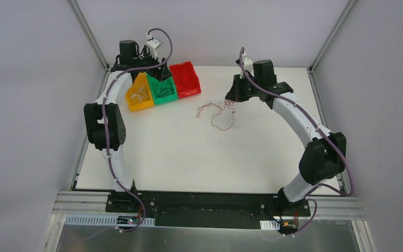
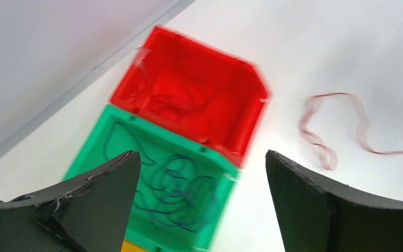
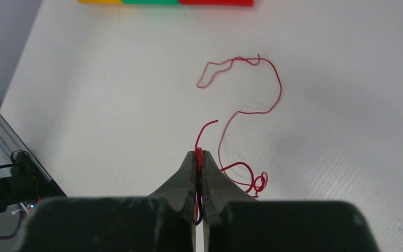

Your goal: Untangle the cables

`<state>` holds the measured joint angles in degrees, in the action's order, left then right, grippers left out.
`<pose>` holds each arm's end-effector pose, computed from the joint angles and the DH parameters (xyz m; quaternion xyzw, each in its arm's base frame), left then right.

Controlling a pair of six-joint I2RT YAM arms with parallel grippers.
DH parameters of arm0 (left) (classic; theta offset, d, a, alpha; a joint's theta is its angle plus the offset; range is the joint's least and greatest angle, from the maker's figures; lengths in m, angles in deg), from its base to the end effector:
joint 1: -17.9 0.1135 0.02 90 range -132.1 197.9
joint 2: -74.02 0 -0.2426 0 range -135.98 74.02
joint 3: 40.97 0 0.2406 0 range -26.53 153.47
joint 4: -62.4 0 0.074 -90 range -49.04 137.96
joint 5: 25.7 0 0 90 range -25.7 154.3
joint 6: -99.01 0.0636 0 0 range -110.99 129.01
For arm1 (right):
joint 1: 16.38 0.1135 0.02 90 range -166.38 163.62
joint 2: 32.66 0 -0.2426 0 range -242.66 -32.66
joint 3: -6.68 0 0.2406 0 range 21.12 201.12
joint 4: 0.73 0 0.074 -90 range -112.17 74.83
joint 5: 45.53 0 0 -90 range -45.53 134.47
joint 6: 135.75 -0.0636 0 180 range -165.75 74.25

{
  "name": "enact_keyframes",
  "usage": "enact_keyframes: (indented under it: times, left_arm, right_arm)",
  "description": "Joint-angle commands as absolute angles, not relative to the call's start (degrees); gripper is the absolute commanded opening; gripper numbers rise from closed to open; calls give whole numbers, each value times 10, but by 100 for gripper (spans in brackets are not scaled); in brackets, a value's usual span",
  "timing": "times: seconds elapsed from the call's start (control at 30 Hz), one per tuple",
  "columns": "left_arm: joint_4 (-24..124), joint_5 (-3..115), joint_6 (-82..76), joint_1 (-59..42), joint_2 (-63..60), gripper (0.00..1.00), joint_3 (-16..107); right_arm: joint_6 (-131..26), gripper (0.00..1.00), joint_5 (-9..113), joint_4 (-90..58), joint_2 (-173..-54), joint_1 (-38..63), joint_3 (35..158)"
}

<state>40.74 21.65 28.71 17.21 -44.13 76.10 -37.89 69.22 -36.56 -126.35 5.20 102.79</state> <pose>0.4858 -0.0489 0.2762 0.3355 0.7277 -0.2134 0.5588 0.3491 0.1667 0.2932 -0.3168 0.8060 0.2427 0.4371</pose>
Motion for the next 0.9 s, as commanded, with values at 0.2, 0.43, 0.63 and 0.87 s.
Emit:
enact_keyframes:
  times: [0.2, 0.43, 0.63, 0.87]
  left_arm:
    - [397, 73, 264, 82, -244, 99, 597]
    - [400, 201, 152, 33, -298, 87, 572]
    - [401, 237, 1, 15, -371, 67, 583]
    - [403, 284, -35, -16, -433, 65, 604]
  right_arm:
    - [-456, 0, 759, -306, -1197, 54, 1100]
    - [-430, 0, 670, -325, -1178, 47, 1044]
    - [-463, 0, 670, -352, -1227, 22, 1011]
    - [-541, 0, 677, -314, -1293, 5, 1001]
